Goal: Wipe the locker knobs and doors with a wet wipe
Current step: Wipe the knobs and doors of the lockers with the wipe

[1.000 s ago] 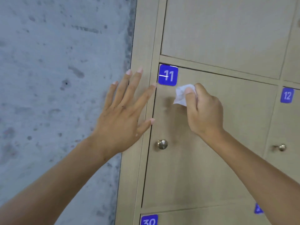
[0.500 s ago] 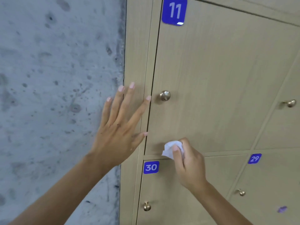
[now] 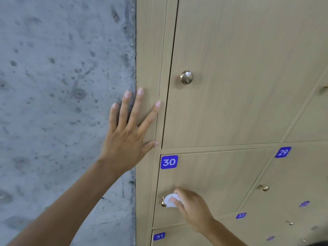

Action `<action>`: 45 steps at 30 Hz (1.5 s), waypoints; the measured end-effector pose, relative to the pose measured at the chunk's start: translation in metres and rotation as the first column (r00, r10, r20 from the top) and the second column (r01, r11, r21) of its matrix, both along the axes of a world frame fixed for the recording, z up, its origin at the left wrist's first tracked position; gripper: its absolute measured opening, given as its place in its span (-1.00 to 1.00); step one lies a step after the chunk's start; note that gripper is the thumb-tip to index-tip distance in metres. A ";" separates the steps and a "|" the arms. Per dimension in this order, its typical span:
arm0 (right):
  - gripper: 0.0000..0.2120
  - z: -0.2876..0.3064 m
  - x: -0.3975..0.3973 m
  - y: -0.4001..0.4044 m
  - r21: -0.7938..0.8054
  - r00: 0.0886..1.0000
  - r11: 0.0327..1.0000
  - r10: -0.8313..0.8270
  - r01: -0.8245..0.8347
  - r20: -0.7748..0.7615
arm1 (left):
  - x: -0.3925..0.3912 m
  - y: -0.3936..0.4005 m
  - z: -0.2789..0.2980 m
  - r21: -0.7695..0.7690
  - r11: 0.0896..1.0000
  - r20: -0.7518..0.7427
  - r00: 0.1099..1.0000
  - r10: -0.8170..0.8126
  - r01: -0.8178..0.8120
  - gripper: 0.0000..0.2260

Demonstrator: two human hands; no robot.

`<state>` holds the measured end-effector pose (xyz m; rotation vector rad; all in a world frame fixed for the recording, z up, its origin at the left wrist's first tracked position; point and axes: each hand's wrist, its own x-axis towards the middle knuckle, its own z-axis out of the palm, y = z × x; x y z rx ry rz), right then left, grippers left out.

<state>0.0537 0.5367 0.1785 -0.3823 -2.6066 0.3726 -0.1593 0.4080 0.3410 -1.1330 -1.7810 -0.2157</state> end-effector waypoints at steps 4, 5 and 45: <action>-0.83 -0.025 -0.005 0.001 -0.050 0.995 0.999 0.016 -0.010 0.103 | 0.000 0.000 -0.002 0.002 1.000 -0.005 1.000 -0.003 0.003 -0.11; -0.84 -0.029 -0.007 0.002 -0.068 0.988 0.998 0.011 -0.001 0.152 | 0.000 0.001 -0.002 0.004 1.000 -0.002 1.000 -0.004 0.004 -0.11; -0.66 -0.034 -0.019 -0.008 -0.404 0.963 0.911 0.029 0.085 0.267 | 0.000 0.001 -0.002 -0.002 1.000 -0.003 1.000 -0.015 0.015 -0.11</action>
